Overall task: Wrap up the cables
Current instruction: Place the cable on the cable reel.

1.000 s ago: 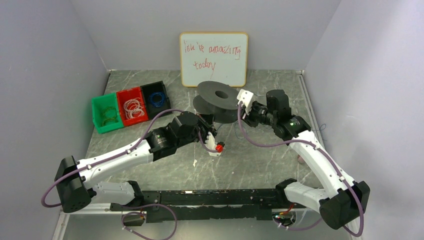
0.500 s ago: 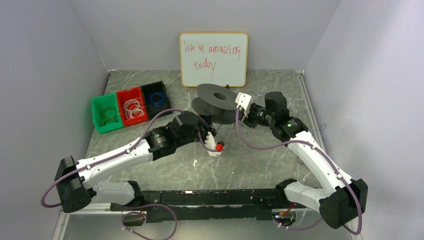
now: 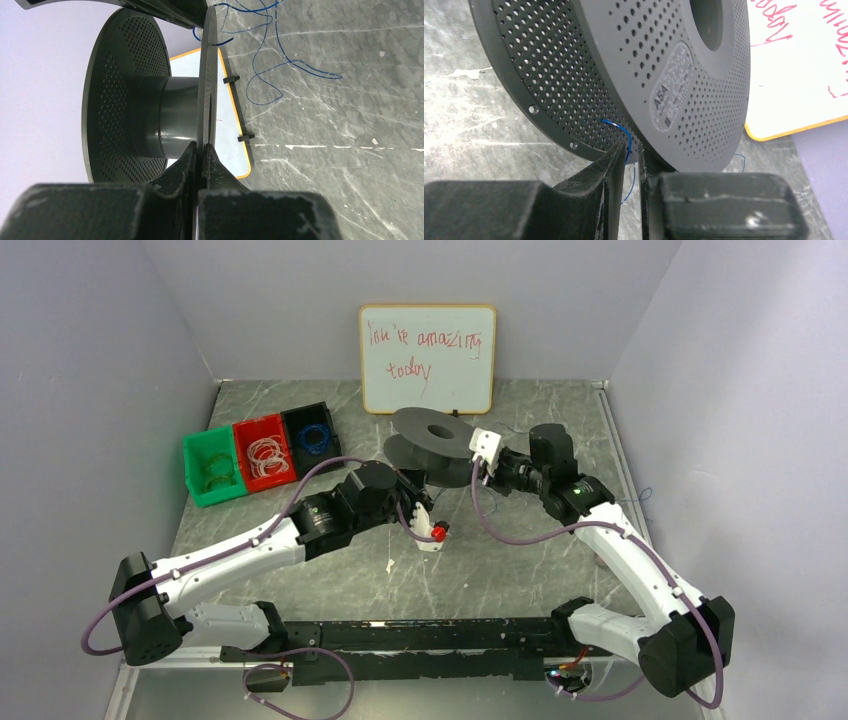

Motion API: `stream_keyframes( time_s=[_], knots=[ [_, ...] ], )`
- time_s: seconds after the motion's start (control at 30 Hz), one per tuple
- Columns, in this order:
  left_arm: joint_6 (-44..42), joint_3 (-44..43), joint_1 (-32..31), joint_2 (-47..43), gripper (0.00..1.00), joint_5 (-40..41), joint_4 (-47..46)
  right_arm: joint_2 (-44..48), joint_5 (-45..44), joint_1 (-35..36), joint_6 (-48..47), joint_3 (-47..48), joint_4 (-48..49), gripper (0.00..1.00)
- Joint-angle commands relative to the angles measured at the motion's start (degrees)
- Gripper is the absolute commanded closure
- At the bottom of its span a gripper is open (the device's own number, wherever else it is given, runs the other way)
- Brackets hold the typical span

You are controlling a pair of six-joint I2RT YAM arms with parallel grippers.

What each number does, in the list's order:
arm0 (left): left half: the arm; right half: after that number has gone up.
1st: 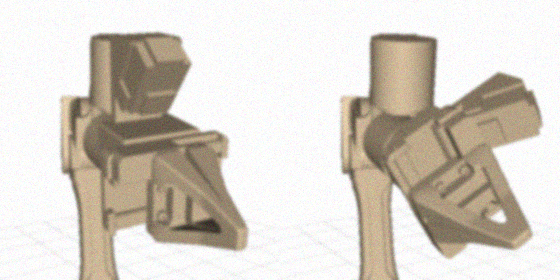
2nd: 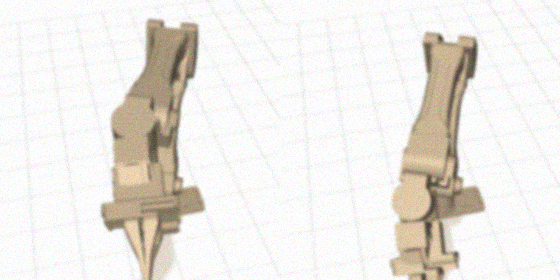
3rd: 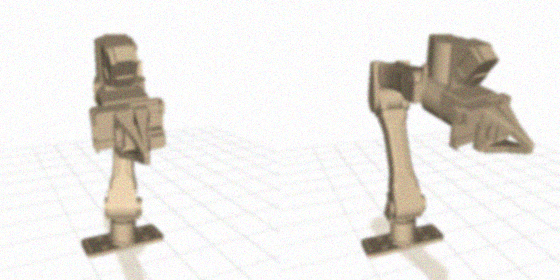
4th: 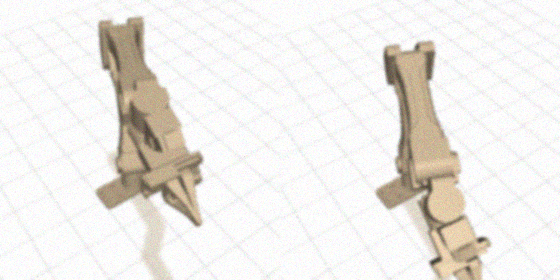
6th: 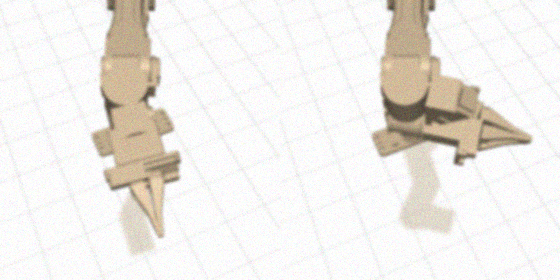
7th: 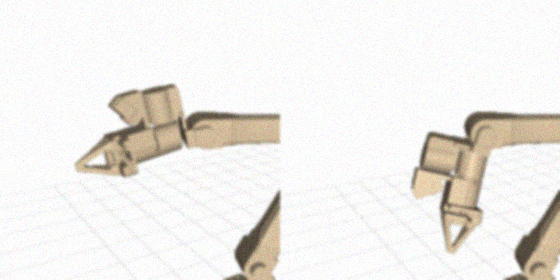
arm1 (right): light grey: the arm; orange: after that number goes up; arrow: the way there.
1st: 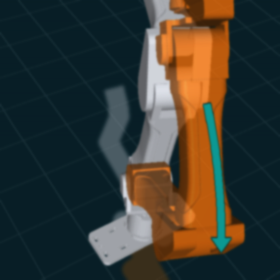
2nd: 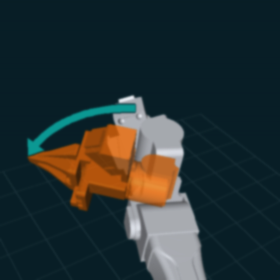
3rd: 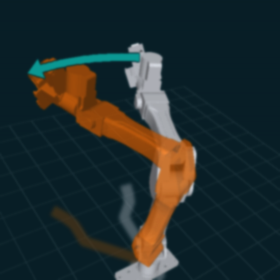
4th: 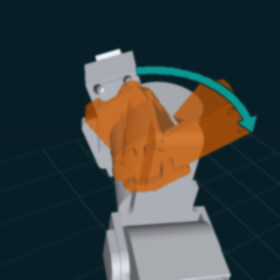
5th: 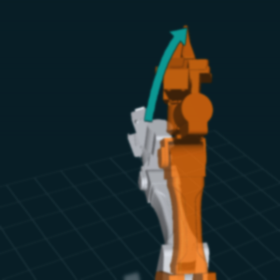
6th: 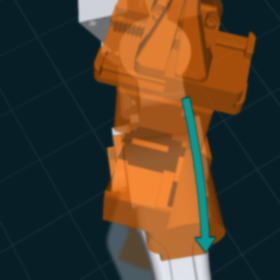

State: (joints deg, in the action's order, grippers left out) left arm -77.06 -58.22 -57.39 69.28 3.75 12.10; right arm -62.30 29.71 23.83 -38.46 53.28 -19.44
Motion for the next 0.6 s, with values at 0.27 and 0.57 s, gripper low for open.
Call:
stream_keyframes(
  time_s=[0.27,0.57],
  knots=[
    [-0.59,-4.11,-0.36,-1.14,0.98,-2.51,-7.17,-1.07,5.53,0.79,-4.25,1.78,-2.36,0.83],
    [-0.48,-4.29,-0.36,-1.26,0.98,-2.88,-6.65,-1.08,9.33,0.81,-12.91,3.51,-7.66,0.96]
  ],
)
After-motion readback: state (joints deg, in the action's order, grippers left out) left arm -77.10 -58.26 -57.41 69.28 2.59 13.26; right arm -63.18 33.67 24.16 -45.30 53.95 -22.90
